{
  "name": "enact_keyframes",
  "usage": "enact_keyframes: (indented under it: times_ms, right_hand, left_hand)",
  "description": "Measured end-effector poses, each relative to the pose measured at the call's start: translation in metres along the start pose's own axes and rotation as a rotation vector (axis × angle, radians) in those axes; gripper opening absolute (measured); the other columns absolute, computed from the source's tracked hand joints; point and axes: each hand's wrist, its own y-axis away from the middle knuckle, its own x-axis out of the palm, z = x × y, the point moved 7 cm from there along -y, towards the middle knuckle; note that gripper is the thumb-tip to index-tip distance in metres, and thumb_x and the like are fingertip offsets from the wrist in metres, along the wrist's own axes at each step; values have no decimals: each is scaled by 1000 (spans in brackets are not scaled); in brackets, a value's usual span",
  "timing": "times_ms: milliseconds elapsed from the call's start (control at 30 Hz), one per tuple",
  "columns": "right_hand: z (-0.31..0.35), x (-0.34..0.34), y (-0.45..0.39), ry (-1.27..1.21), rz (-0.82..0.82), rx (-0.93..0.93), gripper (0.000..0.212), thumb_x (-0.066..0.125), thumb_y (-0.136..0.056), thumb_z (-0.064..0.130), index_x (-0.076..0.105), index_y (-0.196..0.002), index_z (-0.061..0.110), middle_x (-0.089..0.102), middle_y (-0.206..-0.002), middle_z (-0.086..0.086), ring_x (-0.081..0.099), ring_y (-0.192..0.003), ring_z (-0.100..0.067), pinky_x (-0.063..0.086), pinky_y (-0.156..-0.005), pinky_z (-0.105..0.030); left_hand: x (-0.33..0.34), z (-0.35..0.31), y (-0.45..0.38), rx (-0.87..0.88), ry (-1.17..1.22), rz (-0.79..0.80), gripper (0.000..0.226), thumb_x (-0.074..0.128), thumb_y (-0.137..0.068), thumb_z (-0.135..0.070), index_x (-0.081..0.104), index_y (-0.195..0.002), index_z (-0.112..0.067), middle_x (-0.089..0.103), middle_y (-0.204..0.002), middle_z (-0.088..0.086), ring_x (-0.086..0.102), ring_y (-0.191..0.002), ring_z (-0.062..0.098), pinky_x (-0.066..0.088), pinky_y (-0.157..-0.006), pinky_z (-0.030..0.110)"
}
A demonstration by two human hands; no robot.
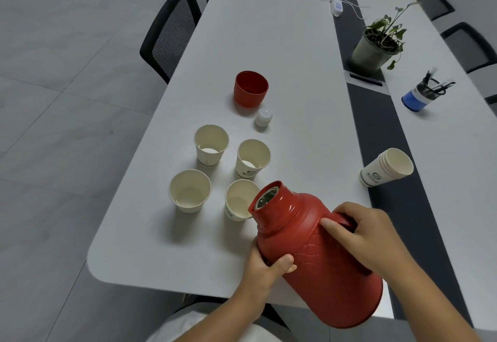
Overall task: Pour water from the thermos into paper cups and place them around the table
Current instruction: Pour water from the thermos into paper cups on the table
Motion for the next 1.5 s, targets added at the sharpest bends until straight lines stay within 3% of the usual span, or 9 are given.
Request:
enact_keyframes:
  times_ms: [167, 833, 1167, 1500]
  right_hand:
    - [3, 2, -2, 18, 11, 12, 21, 63, -79, 29, 65, -79, 8, 66, -71, -8, 59, -69, -20, 49, -68, -37]
    - [5, 0, -3, 61, 24, 12, 22, 60, -81, 33, 65, -82, 11, 65, -73, -4, 57, -69, -13, 47, -66, -31]
    - [7, -2, -5, 84, 34, -4, 24, 59, -81, 33, 64, -82, 9, 66, -74, -7, 58, -70, -16, 47, -67, -35]
    - [6, -2, -6, 97, 36, -20, 24, 59, -81, 34, 64, -81, 11, 65, -71, -5, 56, -67, -12, 43, -61, -27]
  left_hand:
    - [-2, 2, -1, -11, 23, -3, 101, 85, -23, -61, 48, -105, -15, 63, -100, 8, 69, -80, 8, 53, -63, 17]
    - [-1, 12, -3, -34, 54, -6, 98, 86, -26, -60, 49, -106, -17, 64, -102, 8, 69, -84, 10, 53, -66, 18]
    - [2, 13, -2, -33, 65, -15, 100, 85, -24, -61, 49, -106, -17, 64, -102, 8, 68, -83, 8, 53, -66, 18]
    - [3, 11, -2, -13, 78, -17, 97, 86, -24, -60, 50, -104, -17, 65, -97, 6, 68, -80, 8, 53, -64, 17]
